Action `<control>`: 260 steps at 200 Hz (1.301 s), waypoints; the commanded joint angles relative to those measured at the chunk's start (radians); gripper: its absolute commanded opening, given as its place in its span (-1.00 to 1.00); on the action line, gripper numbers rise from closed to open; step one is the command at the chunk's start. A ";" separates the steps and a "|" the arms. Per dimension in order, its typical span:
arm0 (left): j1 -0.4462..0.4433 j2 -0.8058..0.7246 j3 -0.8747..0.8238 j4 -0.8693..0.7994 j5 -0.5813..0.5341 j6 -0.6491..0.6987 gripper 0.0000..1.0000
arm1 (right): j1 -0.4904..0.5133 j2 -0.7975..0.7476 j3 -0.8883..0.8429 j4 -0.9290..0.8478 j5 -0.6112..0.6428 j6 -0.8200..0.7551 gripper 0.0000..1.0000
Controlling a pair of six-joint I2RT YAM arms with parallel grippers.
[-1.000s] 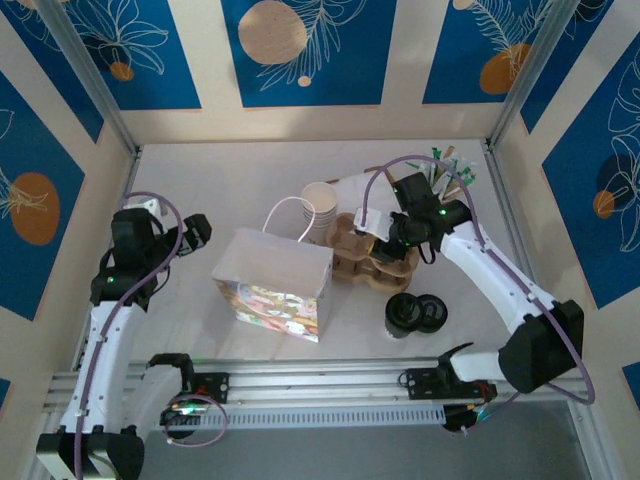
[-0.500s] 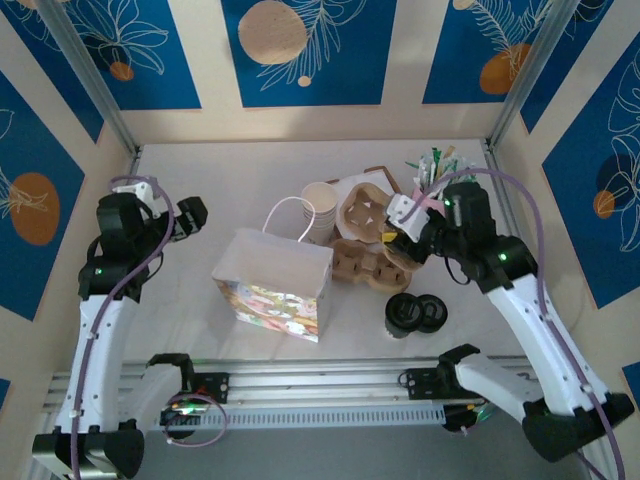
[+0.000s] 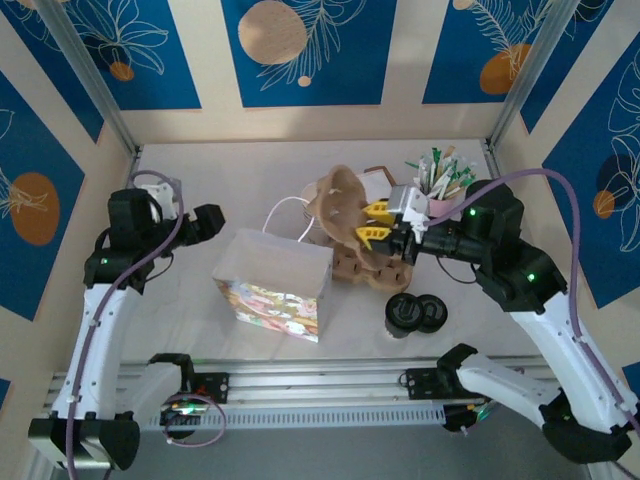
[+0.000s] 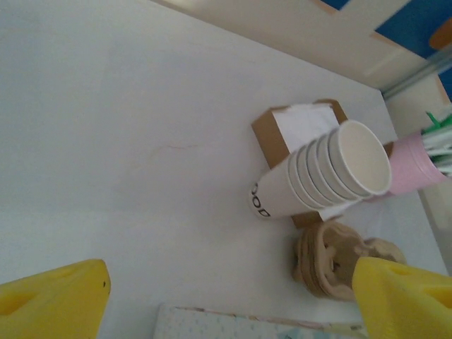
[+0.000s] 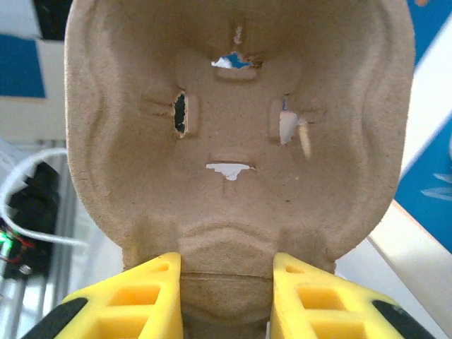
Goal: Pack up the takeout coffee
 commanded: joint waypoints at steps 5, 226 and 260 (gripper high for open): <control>-0.025 -0.044 -0.024 -0.037 0.024 -0.011 0.77 | 0.178 0.069 0.045 0.105 0.164 0.116 -0.21; -0.031 -0.199 -0.001 -0.161 0.026 0.019 0.58 | 0.462 0.400 0.061 0.140 0.504 0.218 -0.70; -0.031 -0.197 -0.006 -0.155 0.064 0.023 0.58 | 0.458 0.390 0.062 0.083 0.520 0.231 -0.72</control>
